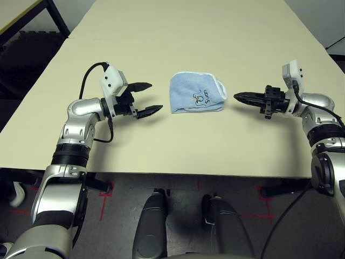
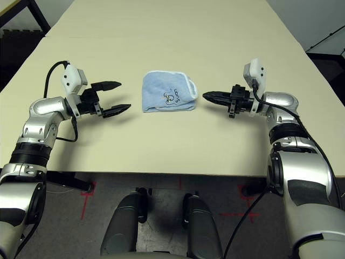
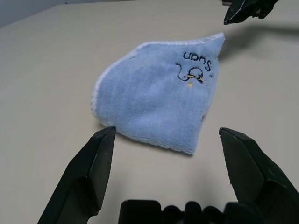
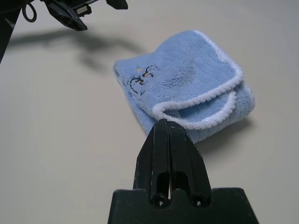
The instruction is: Fold the towel and set it aside.
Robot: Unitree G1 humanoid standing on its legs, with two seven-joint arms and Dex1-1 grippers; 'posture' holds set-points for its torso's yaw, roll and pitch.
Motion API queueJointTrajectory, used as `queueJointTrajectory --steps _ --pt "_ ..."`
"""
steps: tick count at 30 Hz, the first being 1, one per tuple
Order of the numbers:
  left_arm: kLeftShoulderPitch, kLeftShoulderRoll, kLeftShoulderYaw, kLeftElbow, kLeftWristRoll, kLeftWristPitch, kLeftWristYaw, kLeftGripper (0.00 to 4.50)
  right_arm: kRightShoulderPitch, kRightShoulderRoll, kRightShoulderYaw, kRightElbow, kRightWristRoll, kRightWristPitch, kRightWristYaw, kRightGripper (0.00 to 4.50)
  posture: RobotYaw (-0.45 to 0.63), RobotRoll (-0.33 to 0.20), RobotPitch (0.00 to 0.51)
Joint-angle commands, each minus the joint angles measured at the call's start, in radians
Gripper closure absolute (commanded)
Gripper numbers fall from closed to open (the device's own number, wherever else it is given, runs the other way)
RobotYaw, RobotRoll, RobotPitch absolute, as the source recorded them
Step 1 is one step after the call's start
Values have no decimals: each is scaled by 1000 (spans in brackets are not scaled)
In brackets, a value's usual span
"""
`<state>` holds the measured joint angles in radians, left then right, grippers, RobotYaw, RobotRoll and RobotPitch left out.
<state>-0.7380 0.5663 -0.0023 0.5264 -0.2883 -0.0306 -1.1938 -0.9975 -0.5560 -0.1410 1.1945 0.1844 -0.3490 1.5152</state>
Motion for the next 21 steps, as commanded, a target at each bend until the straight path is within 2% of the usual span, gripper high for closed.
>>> queueJointTrajectory --steps 1,3,9,13,14,21 --pt "0 -4 9 -22 -34 33 -46 180 5 2 1 -8 -4 -22 14 4495 56 0 154" --pt "-1 -4 7 -24 -41 46 -63 603 4 4 0 -7 -3 -23 15 4500 52 0 156" --pt "-32 -28 25 27 -48 54 -46 2843 -7 13 -10 -11 7 -27 4 4500 44 0 163" --pt "-77 -51 25 86 -15 43 6 4319 -35 45 -22 -2 16 -3 -56 4500 46 0 172" --pt "-88 -58 19 100 1 33 22 4443 -43 58 -29 3 22 13 -82 4500 48 0 172" --pt "-183 -147 -10 218 68 40 122 4443 -74 130 -23 28 -5 51 -214 4500 70 0 190"
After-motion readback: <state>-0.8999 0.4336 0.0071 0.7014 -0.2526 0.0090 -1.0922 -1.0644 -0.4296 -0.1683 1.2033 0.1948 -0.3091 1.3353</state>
